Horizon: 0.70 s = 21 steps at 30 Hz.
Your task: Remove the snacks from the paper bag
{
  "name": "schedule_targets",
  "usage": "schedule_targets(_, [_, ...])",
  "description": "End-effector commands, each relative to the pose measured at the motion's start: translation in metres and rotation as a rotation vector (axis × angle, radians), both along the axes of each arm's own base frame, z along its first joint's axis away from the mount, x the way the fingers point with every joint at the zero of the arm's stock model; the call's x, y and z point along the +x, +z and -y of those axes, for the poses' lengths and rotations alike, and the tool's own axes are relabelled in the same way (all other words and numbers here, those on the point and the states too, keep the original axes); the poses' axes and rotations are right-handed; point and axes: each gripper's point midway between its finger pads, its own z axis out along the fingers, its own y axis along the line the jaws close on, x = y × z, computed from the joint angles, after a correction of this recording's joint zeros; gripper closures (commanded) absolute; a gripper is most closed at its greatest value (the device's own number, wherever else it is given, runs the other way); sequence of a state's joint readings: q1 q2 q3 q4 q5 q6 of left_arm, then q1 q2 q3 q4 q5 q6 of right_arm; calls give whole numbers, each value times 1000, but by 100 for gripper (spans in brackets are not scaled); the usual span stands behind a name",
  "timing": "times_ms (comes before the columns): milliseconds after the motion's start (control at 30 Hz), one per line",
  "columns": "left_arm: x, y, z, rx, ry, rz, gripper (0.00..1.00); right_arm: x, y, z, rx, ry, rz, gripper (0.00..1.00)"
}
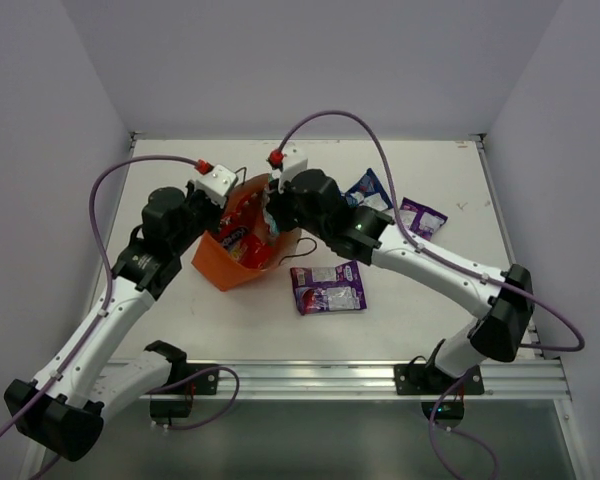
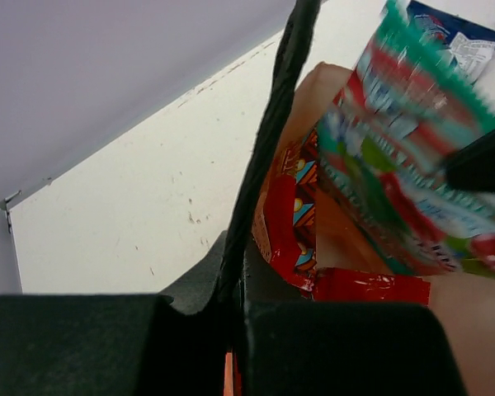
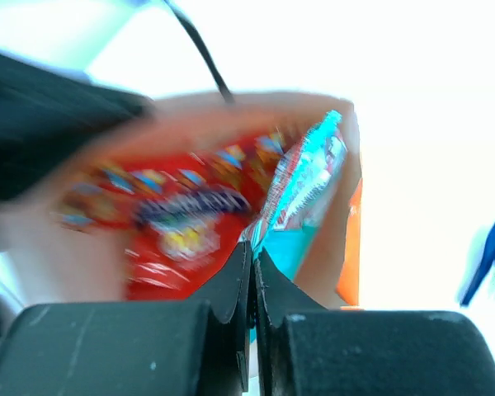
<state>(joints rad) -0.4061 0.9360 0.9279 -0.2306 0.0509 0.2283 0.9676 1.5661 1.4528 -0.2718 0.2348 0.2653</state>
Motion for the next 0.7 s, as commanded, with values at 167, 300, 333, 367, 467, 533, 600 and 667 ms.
schedule_targets(167, [20,59,-19,-23,138,149,100,-29,160,53,196,13,224,100])
schedule_targets(300, [25,53,-25,-8,182,133,100,-46,197,98,256,-19,279,100])
schedule_targets(333, [25,52,-25,-5,182,128,100,-53,209,117,266,-38,304,100])
schedule_targets(367, [25,52,-24,-8,176,125,100,-52,214,131,258,-76,326,100])
schedule_targets(467, [22,50,-25,-13,174,125,100,-56,226,170,252,-147,360,100])
schedule_targets(533, [20,48,-27,-9,181,122,100,-47,221,194,214,-234,363,100])
schedule_targets(600, [19,49,-27,-10,182,121,100,-37,205,207,165,-293,354,100])
schedule_targets(667, [18,49,-27,-11,177,119,100,-21,189,217,137,-336,329,100])
